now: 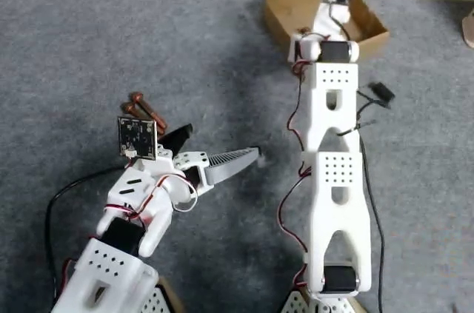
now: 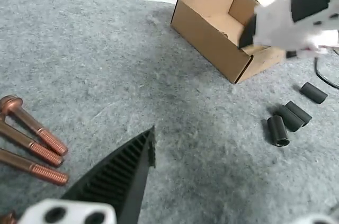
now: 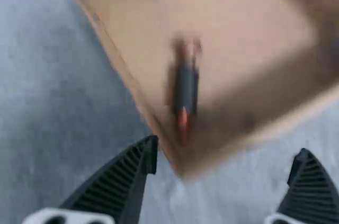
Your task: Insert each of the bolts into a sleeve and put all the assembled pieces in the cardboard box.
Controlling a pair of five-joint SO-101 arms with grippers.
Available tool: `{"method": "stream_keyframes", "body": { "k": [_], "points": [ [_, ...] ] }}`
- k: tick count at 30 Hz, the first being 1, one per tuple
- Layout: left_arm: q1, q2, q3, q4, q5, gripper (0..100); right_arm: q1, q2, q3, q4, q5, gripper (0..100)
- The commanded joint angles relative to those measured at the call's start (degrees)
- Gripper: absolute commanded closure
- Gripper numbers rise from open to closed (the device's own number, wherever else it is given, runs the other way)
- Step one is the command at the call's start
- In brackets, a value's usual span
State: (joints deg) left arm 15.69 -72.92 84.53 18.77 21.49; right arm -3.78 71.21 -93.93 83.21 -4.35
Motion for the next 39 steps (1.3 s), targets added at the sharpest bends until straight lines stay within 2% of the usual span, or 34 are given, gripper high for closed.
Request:
{"method": "stream_keyframes", "body": {
  "k": [1,3,9,17,22,25,33,39],
  "points": [
    [1.2,0.0,-0.2,-1.3,-0.4,47,3.3,-9.0,-7.2,9.3,-0.4,64.1],
    [1.2,0.0,-0.2,-1.3,-0.4,47,5.1,-11.2,-7.0,11.6,2.0,64.1],
    [1.2,0.0,-0.1,-1.3,-0.4,47,10.7,-14.7,-7.2,11.5,20.0,64.1],
    [1.3,0.0,-0.1,-1.3,-0.4,47,17.6,-14.5,-6.3,11.6,34.5,64.1],
    [1.3,0.0,-0.1,-1.3,-0.4,47,18.6,-8.5,-5.8,11.6,42.9,64.1],
    [1.4,0.0,-0.1,-1.3,-0.4,47,18.5,-4.5,-6.2,10.6,45.3,64.1],
    [1.4,0.0,-0.1,-1.3,-0.4,47,19.5,3.3,-5.8,-1.8,45.8,64.2],
    [1.4,0.0,-0.1,-1.3,-0.4,47,19.3,8.0,-5.8,-6.7,48.9,64.2]
  ]
}}
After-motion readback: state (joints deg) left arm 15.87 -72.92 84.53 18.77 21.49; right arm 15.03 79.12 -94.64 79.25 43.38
